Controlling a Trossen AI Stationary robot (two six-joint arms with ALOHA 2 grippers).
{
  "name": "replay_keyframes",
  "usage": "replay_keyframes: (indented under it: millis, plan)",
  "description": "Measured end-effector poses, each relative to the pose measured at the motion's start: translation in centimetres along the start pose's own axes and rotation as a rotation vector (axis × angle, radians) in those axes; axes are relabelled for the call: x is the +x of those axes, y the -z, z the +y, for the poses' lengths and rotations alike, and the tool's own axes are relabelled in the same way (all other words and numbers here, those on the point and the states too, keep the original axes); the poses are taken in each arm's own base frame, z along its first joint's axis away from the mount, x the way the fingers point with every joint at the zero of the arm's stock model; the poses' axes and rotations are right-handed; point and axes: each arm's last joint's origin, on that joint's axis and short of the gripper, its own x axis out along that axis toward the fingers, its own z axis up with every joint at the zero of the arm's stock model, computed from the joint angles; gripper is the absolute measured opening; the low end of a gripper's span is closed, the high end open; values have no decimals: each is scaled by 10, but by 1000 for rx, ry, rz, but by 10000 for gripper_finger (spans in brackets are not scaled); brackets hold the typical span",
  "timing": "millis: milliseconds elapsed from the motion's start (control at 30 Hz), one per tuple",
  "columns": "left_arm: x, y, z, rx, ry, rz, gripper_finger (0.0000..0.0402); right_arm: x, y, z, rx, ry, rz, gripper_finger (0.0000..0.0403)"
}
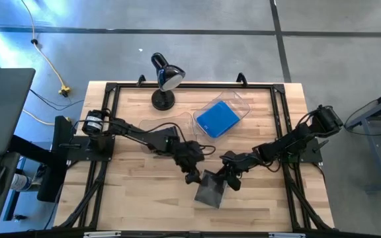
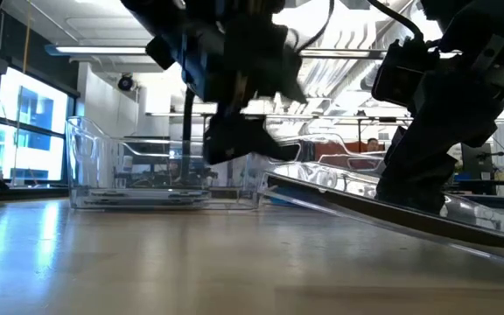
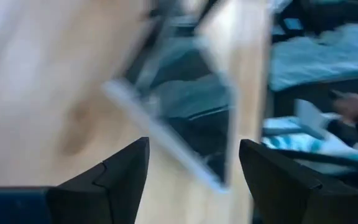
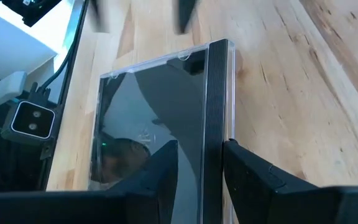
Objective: Pick & place jewel cases by type
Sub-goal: Put the black CD case into the left transparent bin
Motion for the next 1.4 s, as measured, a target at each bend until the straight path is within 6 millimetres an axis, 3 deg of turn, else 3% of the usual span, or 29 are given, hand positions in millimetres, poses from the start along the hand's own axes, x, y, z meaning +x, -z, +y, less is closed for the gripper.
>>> replay_keyframes:
  millis: [167,533,933,1100,1400]
  plan:
    - [9,6,14,-52,-91,27,248,0,1,-1,-4,9,7,119]
    - [36,3,24,-66,51,-2,248,0,1,-1,-9,17,5,119]
    - [41,-1,22,-31,116,-49,244,0,-1,0,0,2,-12,119]
    - [41,4,28,-55,50,-8,202,0,-6,6,0,-60,-65,119]
    - [41,1,24,26,115,-19,70,-1,-10,8,-1,-88,-97,119]
